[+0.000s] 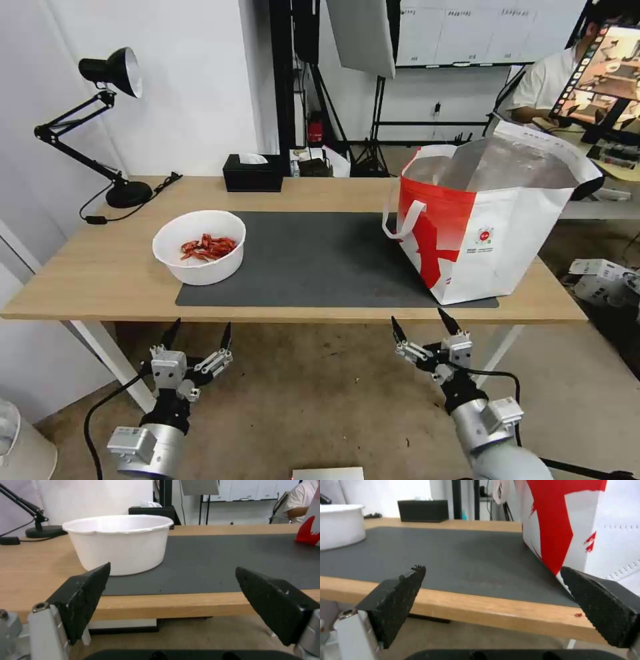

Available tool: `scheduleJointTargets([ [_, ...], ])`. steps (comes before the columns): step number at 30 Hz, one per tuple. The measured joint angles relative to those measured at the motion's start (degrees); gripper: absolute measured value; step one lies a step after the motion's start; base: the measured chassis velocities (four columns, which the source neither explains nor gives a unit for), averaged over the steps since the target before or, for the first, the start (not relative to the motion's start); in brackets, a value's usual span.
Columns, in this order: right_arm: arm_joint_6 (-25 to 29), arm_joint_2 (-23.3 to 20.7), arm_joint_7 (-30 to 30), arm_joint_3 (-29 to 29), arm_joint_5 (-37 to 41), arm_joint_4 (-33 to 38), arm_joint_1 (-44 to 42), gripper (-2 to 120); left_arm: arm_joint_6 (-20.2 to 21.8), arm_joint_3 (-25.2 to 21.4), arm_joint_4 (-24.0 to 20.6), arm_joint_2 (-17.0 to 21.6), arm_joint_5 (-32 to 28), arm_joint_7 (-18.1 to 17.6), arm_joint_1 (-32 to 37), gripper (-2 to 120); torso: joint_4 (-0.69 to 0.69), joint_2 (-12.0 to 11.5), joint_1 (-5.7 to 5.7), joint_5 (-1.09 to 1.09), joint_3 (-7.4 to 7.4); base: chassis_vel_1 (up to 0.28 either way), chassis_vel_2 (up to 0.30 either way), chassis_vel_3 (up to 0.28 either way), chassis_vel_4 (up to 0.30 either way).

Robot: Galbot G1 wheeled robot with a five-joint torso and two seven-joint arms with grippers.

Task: Pick up the trash from the table and place it into the takeout bag.

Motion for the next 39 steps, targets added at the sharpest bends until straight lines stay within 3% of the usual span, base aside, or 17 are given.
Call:
scheduleJointTargets([
  [27,1.45,0.97,-0.95,-1.37,-3.75,-2.23,-0.29,100,0.18,-0.18,1.01,-0.09,-0.78,0.12,-1.03,100,0.01,0.00,0.00,0.00,0.00,0.000,0.000,0.000,0.000],
  [31,1.45,0.97,-0.96,-1.38,-3.72,-2.24,-0.26,100,3.24,-2.71,-0.17,2.46,-5.84,-1.78,-4.41,100,0.00,0.00,0.00,-0.01,0.00,0.000,0.000,0.000,0.000],
  [34,1.45,0.96,-0.97,-1.38,-3.67,-2.24,-0.25,100,12.32,-6.64,-2.07,9.52,-17.47,-8.22,-10.51,100,0.01,0.00,0.00,-0.02,0.00,0.000,0.000,0.000,0.000],
  [36,1.45,0.96,-0.96,-1.38,-3.66,-2.24,-0.24,100,13.95,-7.28,-2.22,11.36,-20.31,-9.83,-11.78,100,0.00,0.00,0.00,-0.01,0.00,0.000,0.000,0.000,0.000],
  [38,1.45,0.96,-0.97,-1.39,-3.65,-2.23,-0.23,100,19.28,-8.83,-1.09,18.71,-32.70,-14.80,-17.62,100,0.00,0.00,0.00,0.00,0.01,0.000,0.000,0.000,0.000],
  [39,1.45,0.96,-0.97,-1.39,-3.65,-2.23,-0.23,100,19.28,-8.83,-1.09,18.71,-32.70,-14.80,-17.62,100,0.00,0.00,0.00,0.00,0.01,0.000,0.000,0.000,0.000],
])
